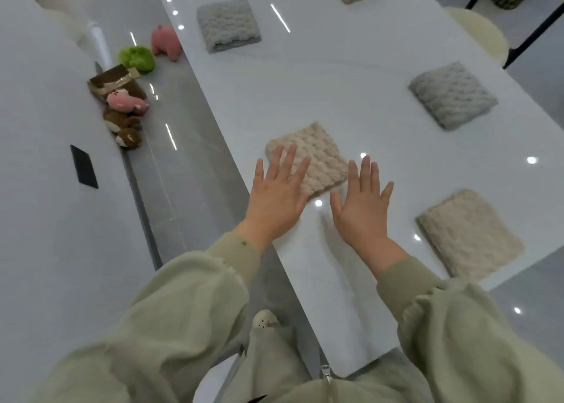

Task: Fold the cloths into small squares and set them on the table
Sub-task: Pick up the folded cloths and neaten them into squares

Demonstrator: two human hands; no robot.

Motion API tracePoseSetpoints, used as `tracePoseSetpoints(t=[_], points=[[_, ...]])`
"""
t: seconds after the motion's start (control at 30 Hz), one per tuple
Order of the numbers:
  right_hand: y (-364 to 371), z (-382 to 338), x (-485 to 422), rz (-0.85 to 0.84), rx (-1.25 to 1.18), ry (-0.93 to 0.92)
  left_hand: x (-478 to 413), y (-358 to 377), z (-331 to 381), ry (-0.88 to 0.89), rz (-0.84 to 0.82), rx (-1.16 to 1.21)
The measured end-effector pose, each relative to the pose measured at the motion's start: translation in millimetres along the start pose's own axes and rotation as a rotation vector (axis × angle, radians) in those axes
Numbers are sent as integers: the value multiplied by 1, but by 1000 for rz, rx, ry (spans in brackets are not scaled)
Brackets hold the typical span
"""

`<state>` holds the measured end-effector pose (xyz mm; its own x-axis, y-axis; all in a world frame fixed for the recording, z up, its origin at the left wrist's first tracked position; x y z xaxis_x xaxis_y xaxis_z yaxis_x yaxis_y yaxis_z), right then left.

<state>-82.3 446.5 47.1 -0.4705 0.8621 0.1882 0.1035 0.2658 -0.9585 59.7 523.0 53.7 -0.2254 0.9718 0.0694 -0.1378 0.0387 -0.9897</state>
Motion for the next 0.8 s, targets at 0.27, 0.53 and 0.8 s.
tracePoseSetpoints(t=[0.27,0.53,0.8], points=[[7,36,11,-1,-104,178,-35,8,33,183,-45,118],[5,52,-25,80,-155,223,-91,9,40,366,-69,68],[11,42,-28,112,-283,381,-136,11,34,548,-134,111]])
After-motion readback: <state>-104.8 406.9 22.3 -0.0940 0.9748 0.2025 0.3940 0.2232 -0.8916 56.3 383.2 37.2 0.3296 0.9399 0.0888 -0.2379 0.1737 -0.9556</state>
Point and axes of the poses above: each hand's wrist, its own x-axis away from the middle knuckle, its own y-axis out of the palm, z = x × y, the point moved 4 cm from there along -x, towards the middle knuckle, and after that the axes turned 3 degrees about y, right-handed, at the moved point
